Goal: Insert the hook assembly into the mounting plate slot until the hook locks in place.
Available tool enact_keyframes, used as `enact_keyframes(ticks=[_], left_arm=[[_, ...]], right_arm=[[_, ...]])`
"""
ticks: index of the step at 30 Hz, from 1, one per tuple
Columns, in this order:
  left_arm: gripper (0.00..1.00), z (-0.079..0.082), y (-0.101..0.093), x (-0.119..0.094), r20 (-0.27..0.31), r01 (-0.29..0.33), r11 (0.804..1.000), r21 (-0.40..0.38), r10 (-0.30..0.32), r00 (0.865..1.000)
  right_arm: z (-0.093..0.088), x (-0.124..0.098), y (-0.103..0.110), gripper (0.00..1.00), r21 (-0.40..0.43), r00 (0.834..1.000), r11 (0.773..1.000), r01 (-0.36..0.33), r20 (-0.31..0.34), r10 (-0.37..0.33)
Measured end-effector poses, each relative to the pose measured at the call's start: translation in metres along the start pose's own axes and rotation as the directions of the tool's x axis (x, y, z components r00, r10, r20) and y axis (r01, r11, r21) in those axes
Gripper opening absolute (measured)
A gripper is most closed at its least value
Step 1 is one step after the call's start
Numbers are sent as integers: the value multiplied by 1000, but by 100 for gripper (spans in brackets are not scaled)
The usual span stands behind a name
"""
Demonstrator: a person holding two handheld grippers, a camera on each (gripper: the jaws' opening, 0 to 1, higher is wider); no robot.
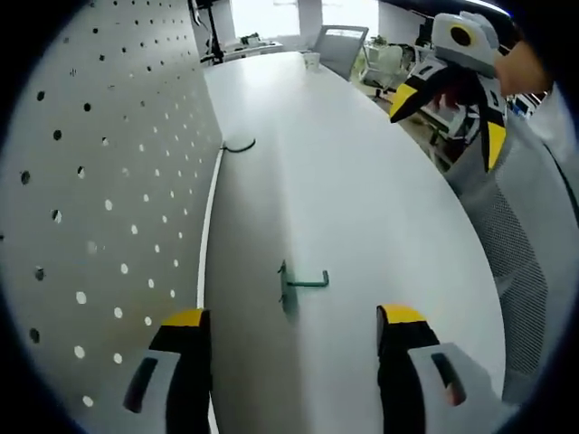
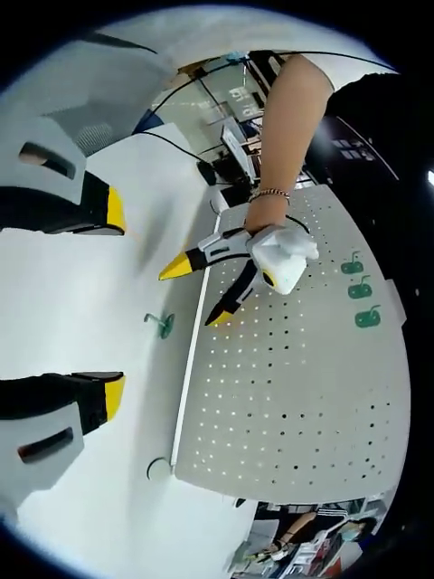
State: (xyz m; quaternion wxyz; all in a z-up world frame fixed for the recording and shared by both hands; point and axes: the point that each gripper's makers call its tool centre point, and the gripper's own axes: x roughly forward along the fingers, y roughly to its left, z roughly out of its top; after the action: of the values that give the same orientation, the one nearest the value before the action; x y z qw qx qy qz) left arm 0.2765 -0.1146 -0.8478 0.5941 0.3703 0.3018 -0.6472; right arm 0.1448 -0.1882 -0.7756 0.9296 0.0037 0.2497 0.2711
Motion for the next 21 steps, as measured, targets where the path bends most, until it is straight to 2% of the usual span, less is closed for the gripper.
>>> enact_keyframes(ticks=[9,14,21], left_arm=[[75,-3,-3,13,-32,34,999,14,-34,999],[73,-11,-2,20,-66,47,999,24,-46,997],[73,-9,-2,27,-75,51,998,25,-49,996]], right_arm=[[-3,-1,-2,59,5,1000,1000,2,-6,-2],[-3,-3,-2,58,2,1000,1000,2,-8,-2],[-4,-5,-7,58,17,1000,1000,18,3,-18]])
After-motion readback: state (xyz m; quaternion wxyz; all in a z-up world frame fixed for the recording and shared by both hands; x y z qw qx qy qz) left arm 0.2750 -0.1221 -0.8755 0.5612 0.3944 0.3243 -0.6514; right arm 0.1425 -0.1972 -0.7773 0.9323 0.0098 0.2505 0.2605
